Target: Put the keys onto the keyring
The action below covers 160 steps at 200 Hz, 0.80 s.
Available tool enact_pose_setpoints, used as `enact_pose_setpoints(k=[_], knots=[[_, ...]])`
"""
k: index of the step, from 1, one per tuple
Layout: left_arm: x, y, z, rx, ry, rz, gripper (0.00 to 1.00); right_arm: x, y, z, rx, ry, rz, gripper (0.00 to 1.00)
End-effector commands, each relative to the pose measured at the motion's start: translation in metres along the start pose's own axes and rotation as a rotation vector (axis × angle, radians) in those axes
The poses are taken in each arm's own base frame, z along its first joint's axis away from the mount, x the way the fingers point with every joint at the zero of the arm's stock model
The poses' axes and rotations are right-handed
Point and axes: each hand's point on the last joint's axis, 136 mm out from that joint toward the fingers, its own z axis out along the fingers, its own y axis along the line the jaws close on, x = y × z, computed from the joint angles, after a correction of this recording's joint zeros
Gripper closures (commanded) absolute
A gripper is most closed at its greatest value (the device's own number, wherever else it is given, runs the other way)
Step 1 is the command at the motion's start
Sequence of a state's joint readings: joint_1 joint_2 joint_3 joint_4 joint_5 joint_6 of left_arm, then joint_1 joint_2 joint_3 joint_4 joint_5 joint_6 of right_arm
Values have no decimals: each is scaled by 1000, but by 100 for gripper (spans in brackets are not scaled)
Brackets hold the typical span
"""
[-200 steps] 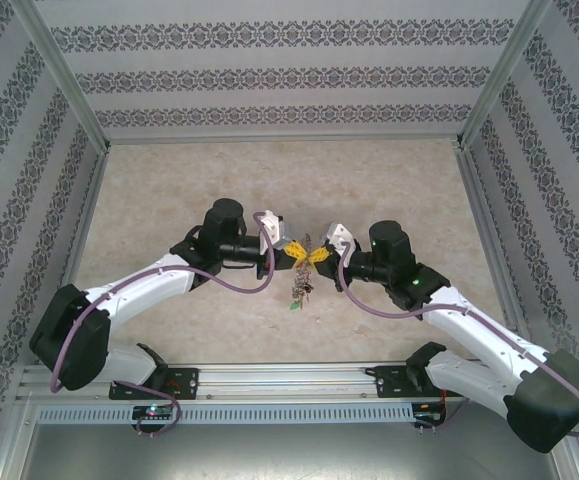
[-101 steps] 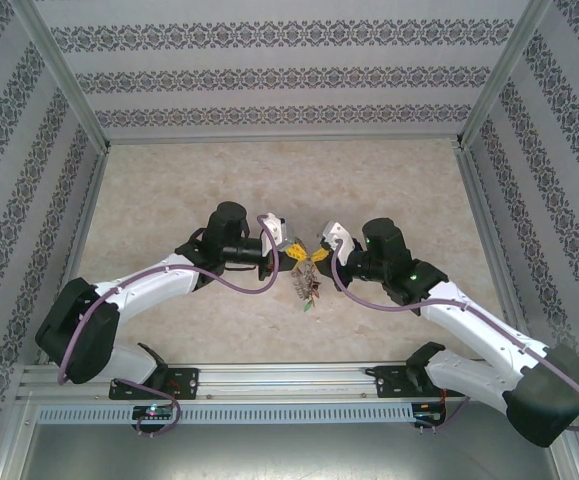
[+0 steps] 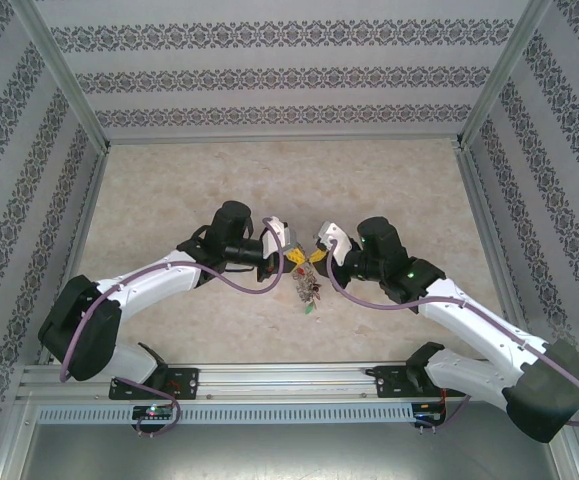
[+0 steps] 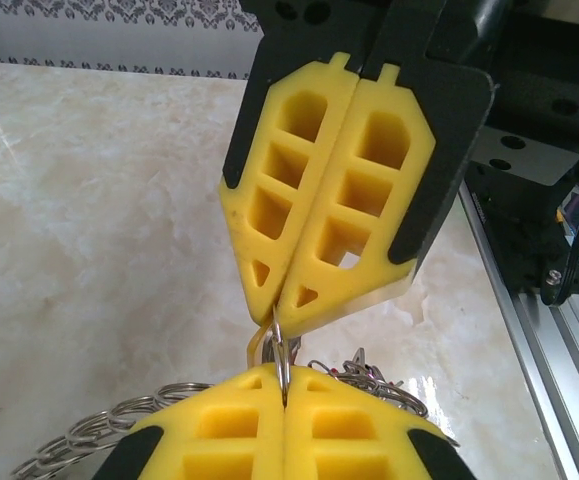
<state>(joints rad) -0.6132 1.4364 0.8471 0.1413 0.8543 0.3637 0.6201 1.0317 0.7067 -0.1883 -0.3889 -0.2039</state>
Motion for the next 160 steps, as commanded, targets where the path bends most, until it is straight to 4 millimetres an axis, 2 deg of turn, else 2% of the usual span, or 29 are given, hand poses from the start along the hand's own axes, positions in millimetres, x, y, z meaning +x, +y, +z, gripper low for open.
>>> enact_pose_setpoints(k=[1,44,61,83,102,127,160], knots=[[-6,5,-1,-17,-10,22,100,-18,-6,-3,42,-29,-28,100],[-22,8,-9,-69,-98,33,100,27,-30,8,108,99,131,100],[-31,6,-12,-69,-132,43,100,36,-29,12,75,102,184,100],[-43,3,-15,-59,-186,57,100,32,-30,13,66,66,211,100],[-45,2,-15,-50,-200,56,100,20,-27,9,48,27,192,94],[-44,1,-15,-45,-199,53,100,7,-24,-4,54,-21,114,73],[-44,-4,-17,-26,-190,57,100,-2,-13,-22,54,-86,-95,57]])
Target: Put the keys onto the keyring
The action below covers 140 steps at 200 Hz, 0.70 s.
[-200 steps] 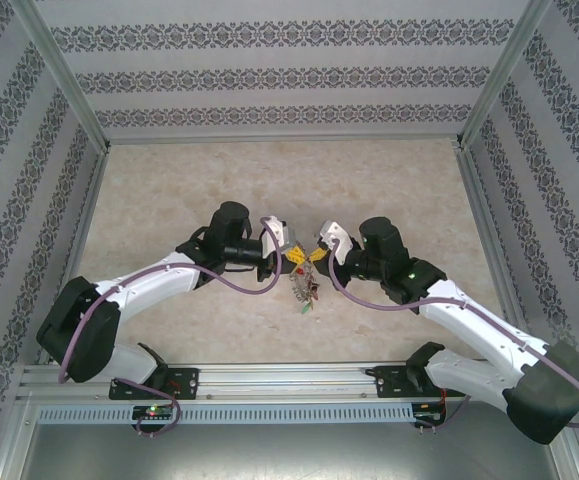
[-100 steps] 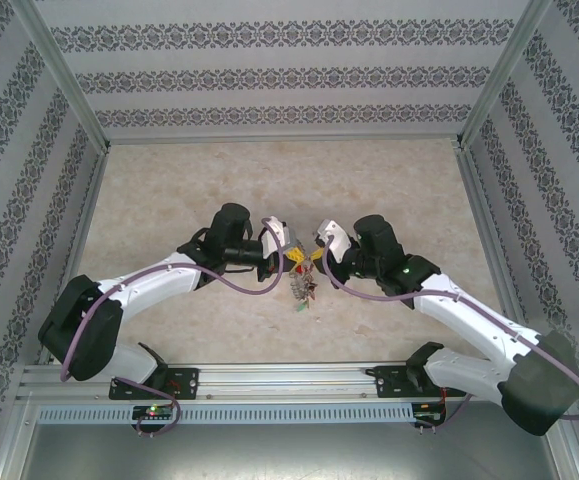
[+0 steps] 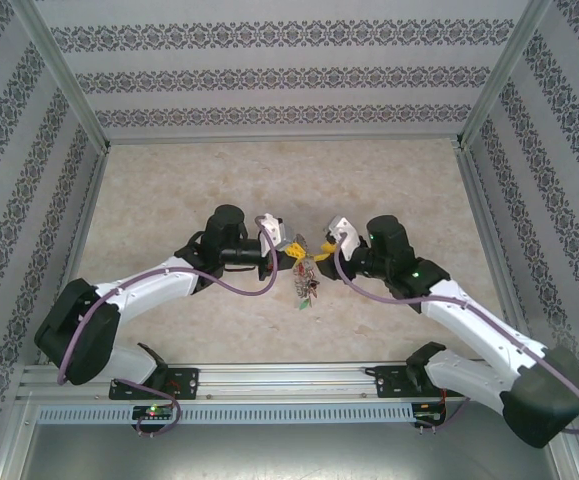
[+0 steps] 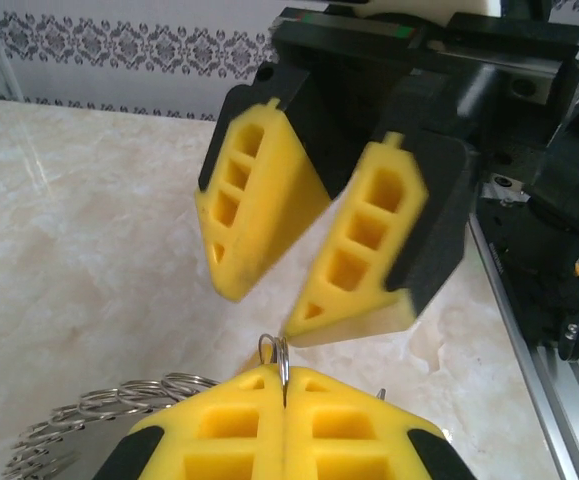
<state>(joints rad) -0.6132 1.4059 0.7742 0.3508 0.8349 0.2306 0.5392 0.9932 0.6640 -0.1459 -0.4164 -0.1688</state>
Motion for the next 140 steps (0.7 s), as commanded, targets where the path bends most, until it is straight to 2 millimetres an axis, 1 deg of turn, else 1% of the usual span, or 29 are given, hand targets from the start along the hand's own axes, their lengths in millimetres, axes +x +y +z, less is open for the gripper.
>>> enact_pose_setpoints(k=[1,10,17,24,46,55,68,100,140], knots=[[-28,-9,-9,33,-84,70,100,-5,6,-13,1,-49,-159,57],[-28,-11,-9,43,-77,73,100,-10,7,-16,1,-64,-188,57],[-28,-13,-9,57,-73,74,100,-15,9,-17,-8,-74,-202,60],[-29,-14,-10,67,-67,76,100,-21,14,-19,-37,-85,-215,62],[-31,-19,-10,103,-61,75,100,-38,31,-20,-134,-132,-247,63],[-31,-19,-9,107,-61,76,100,-41,36,-19,-164,-135,-261,67],[-34,-19,-10,107,-64,79,100,-42,41,-17,-201,-130,-282,68],[-37,-21,-11,114,-65,83,100,-35,42,-10,-230,-99,-296,68],[-38,-22,-13,108,-64,85,100,-29,42,-6,-252,-76,-299,67]])
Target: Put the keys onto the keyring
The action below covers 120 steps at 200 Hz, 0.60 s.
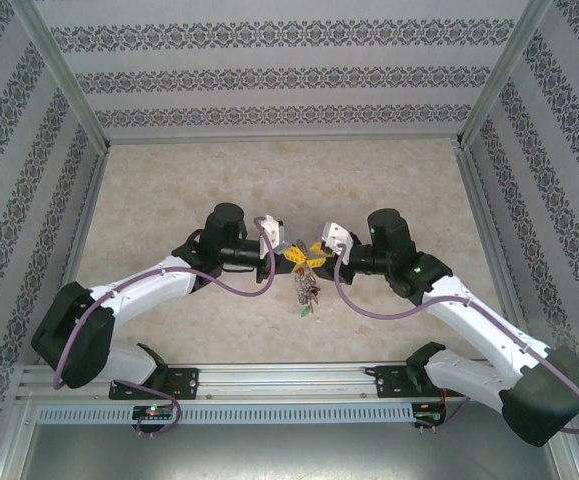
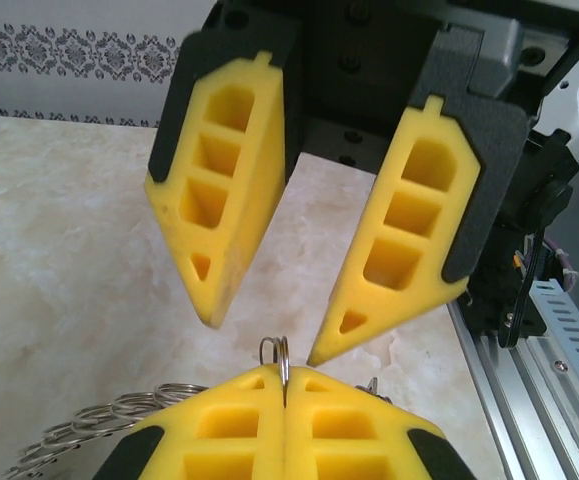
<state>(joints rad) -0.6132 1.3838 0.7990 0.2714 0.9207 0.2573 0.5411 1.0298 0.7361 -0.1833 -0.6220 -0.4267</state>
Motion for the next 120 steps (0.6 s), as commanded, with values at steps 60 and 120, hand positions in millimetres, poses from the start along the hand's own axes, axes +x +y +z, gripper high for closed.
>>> enact_pose_setpoints(k=[60,120], knots=[[-34,-7,-9,25,-64,91,100,-8,1,4,-33,-3,-55,84],[-17,-8,-9,39,43,95,92,-17,3,-1,-49,31,-60,100]])
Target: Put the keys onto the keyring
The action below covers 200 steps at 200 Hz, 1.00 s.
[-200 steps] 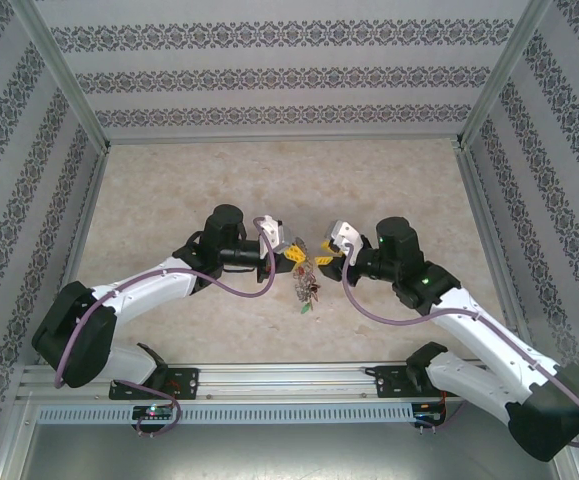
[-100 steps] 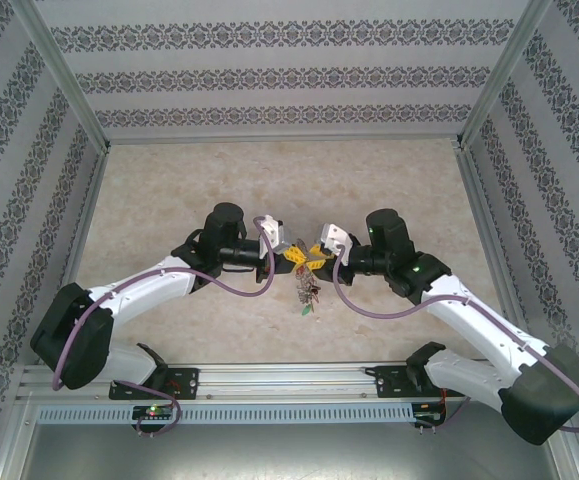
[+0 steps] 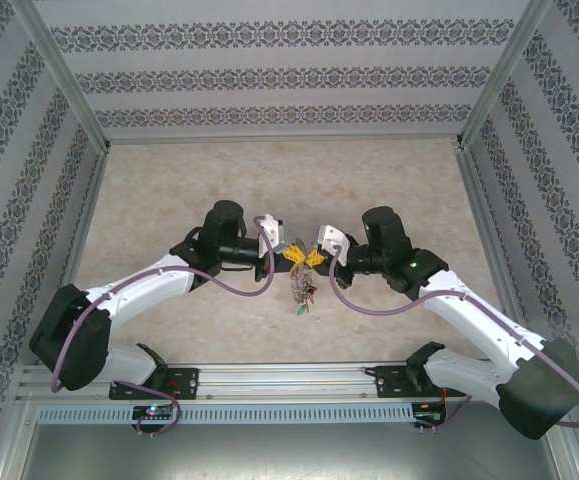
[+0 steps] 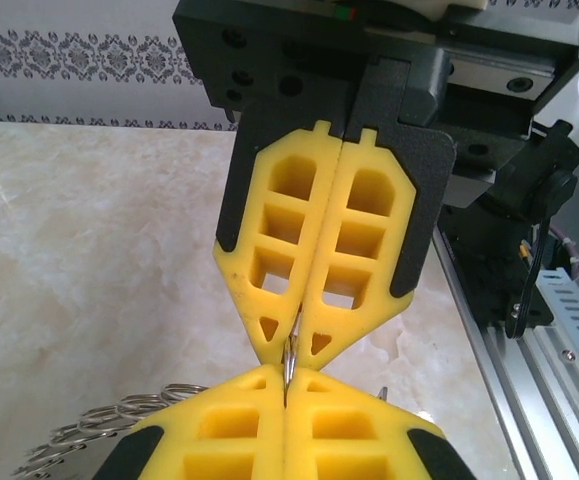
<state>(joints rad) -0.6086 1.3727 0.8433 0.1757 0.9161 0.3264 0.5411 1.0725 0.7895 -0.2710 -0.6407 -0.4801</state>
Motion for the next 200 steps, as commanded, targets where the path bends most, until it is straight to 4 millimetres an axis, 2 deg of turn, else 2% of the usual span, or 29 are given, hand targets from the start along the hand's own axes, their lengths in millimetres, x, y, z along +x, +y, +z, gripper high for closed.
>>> enact_pose_setpoints(k=[1,45,98,109,140,161,187,200], knots=[[-12,-8,-6,39,17,58,92,-20,0,-5,-3,-16,-54,100],[4,-8,-5,64,122,58,81,-20,1,-3,16,46,-77,100],[10,-7,-3,84,169,59,80,-24,2,0,25,100,-102,100],[12,-8,-2,90,186,56,82,-26,2,0,24,102,-105,100],[10,-7,-2,96,192,63,100,-27,4,1,23,125,-112,100],[5,-6,-1,86,168,68,100,-24,2,1,38,141,-103,100],[-7,-2,-3,45,94,64,100,-10,1,0,61,153,-71,90],[-17,-1,-5,33,32,58,100,-4,2,-1,54,124,-48,89]])
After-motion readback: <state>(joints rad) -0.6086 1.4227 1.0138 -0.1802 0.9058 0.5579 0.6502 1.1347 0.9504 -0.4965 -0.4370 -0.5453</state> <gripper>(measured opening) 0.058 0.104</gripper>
